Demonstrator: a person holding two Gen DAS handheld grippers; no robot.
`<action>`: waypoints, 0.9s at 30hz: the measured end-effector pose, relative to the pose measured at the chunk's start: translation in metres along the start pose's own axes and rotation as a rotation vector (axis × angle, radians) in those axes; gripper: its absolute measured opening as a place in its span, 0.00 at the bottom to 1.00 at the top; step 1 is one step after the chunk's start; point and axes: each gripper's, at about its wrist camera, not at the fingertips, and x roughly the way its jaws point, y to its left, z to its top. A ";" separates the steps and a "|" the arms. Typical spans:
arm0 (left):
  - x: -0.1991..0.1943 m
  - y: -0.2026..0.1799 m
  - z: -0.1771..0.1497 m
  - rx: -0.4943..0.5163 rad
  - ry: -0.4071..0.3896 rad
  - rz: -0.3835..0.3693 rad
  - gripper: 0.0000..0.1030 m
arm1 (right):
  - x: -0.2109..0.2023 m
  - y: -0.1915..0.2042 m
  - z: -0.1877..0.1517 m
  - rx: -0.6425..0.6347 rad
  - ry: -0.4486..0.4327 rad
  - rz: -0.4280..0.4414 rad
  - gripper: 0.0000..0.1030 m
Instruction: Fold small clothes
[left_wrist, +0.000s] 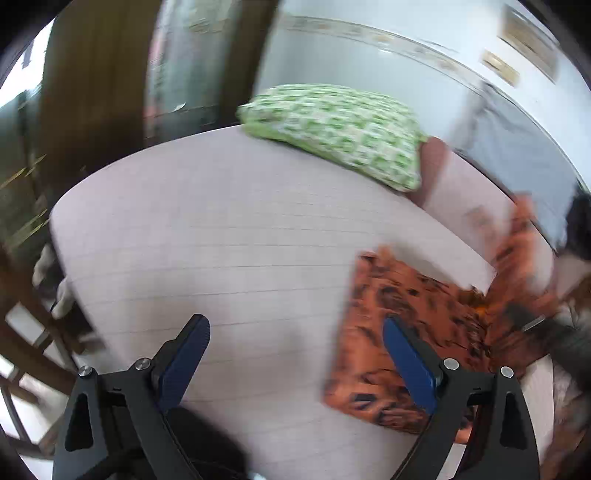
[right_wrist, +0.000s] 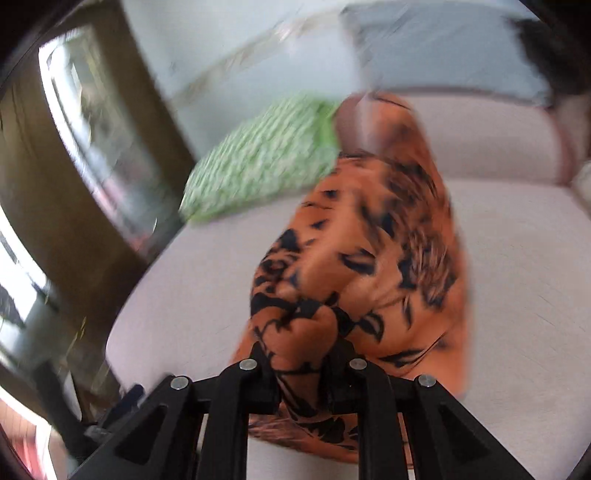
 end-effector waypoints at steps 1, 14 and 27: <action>0.005 0.008 -0.002 -0.012 0.014 0.011 0.92 | 0.032 0.008 -0.008 -0.007 0.073 0.005 0.20; 0.009 0.020 -0.013 -0.006 0.051 -0.040 0.92 | 0.055 0.013 -0.012 0.057 0.136 0.127 0.22; 0.000 0.014 -0.010 -0.006 0.082 -0.109 0.92 | 0.032 -0.013 -0.048 0.127 0.092 0.305 0.75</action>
